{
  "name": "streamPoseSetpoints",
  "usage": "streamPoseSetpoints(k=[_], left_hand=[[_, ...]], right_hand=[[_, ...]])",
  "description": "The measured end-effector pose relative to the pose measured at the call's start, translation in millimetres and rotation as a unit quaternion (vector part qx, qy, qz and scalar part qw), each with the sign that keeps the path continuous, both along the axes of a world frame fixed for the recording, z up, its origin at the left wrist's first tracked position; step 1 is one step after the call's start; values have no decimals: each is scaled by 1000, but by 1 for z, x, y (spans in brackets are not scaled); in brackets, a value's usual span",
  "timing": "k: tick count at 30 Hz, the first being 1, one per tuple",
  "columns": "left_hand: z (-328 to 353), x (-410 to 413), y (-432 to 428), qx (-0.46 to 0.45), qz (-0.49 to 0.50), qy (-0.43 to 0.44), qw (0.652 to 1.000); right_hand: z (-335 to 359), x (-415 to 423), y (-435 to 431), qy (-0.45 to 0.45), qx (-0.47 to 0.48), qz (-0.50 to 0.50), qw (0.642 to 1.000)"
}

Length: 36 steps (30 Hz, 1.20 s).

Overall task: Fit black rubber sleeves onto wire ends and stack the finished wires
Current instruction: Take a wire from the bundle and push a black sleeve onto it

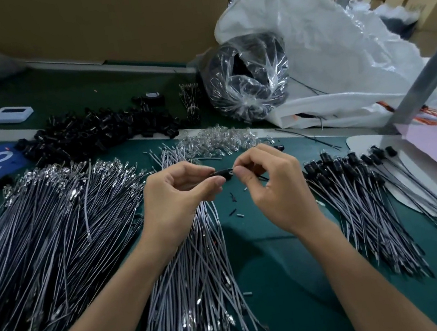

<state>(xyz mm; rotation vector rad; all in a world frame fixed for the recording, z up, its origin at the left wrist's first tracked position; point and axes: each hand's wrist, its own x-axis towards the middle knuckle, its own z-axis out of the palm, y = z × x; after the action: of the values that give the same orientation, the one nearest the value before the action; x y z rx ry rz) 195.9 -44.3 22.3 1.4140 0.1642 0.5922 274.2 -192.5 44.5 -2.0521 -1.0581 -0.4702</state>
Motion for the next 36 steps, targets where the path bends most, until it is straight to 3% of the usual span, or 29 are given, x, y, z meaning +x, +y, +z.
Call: streamPoseSetpoints(k=[18, 27, 36], left_hand=[[2, 1, -5, -31, 20, -27, 999], [0, -1, -1, -35, 23, -11, 999], [-2, -1, -2, -31, 10, -10, 999]], right_hand=[[-7, 5, 2, -13, 47, -7, 999], [-6, 2, 1, 45, 64, -3, 997], [-9, -1, 2, 50, 11, -16, 999]])
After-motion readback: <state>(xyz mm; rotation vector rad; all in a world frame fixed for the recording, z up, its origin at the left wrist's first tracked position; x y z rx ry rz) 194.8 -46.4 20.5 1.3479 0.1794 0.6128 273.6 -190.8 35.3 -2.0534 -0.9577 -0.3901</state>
